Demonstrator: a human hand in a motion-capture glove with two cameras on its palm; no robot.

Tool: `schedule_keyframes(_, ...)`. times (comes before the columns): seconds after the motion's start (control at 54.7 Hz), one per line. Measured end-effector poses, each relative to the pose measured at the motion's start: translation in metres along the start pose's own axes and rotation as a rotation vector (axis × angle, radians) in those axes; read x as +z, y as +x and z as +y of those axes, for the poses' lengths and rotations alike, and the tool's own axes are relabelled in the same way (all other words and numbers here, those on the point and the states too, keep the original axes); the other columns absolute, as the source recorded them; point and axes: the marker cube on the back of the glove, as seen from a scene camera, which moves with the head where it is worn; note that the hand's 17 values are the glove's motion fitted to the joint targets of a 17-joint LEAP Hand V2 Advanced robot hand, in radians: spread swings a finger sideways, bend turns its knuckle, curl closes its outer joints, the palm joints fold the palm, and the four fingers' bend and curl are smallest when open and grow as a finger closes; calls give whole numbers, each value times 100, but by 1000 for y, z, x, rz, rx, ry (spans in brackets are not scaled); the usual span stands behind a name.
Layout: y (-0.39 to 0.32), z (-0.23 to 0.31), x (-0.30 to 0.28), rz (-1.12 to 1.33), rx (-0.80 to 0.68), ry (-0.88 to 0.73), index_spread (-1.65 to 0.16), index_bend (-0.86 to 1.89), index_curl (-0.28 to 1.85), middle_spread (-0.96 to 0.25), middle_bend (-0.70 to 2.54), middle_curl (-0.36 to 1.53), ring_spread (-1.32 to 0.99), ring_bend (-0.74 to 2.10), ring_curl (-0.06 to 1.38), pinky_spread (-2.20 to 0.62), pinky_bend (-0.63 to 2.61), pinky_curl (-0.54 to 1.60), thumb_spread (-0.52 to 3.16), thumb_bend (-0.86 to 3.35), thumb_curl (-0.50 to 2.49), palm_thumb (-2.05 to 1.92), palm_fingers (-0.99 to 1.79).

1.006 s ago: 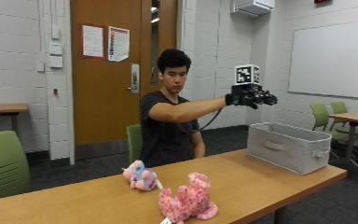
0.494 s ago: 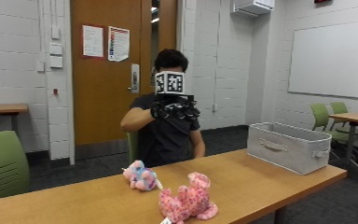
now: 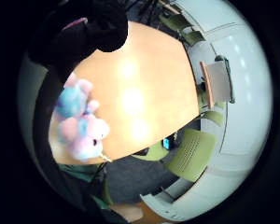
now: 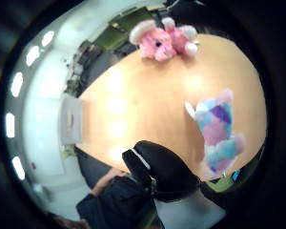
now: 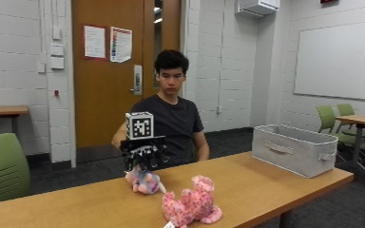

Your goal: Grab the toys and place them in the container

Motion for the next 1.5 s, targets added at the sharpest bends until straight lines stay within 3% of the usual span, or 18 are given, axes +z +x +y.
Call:
schedule_keyframes(0.293,14,13,64,-9,69,-57,-36,11,29,-13,15,38,-22,49,30,1,102,37,100,-5,23,-5,-9)
schedule_keyframes(0.494,20,18,85,-42,146,-69,-35,9,25,-11,18,36,-21,52,31,-2,109,38,106,0,25,4,-6)
schedule_keyframes(0.585,21,23,79,-47,151,-48,-37,15,25,-13,31,40,-28,65,32,-9,99,34,112,2,27,11,18)
schedule_keyframes(0.622,20,24,77,-38,160,-23,-37,14,24,-16,41,42,-32,69,32,-16,99,33,117,5,27,16,39)
schedule_keyframes(0.64,19,24,76,-33,163,-8,-37,14,24,-15,37,41,-32,66,31,-14,96,32,116,3,27,14,23)
schedule_keyframes(0.677,19,22,72,-19,160,24,-38,12,24,-19,47,45,-36,78,35,-25,105,35,122,8,28,22,62)
schedule_keyframes(0.768,22,14,50,-29,158,80,-39,8,18,-27,66,51,-41,103,41,-36,101,32,133,15,30,34,107)
schedule_keyframes(0.823,25,8,29,-54,156,138,-39,9,17,-29,73,54,-41,113,45,-39,93,32,136,18,32,40,110)
schedule_keyframes(1.024,17,6,-68,-75,182,133,-39,9,12,-35,74,60,-39,126,52,-44,94,35,129,20,41,53,105)
schedule_keyframes(1.115,3,-6,-121,-52,257,212,-38,10,9,-37,72,61,-38,127,52,-45,95,35,124,18,45,55,105)
schedule_keyframes(1.152,-6,0,-136,-60,259,151,-39,10,9,-37,72,62,-38,127,51,-45,95,35,123,18,46,56,105)
schedule_keyframes(1.189,-14,0,-146,-68,267,126,-39,11,8,-38,70,62,-38,127,51,-45,95,35,121,17,48,56,105)
schedule_keyframes(1.28,-38,-25,-162,-76,266,303,-39,11,5,-39,69,63,-38,127,50,-46,95,36,119,15,50,57,105)
schedule_keyframes(1.353,-74,-22,-180,-114,280,221,-39,11,4,-40,66,64,-38,127,50,-46,95,36,116,14,53,58,105)
schedule_keyframes(1.499,-144,-46,-199,-109,150,333,-38,12,1,-41,62,66,-38,127,49,-46,95,36,114,11,56,59,105)
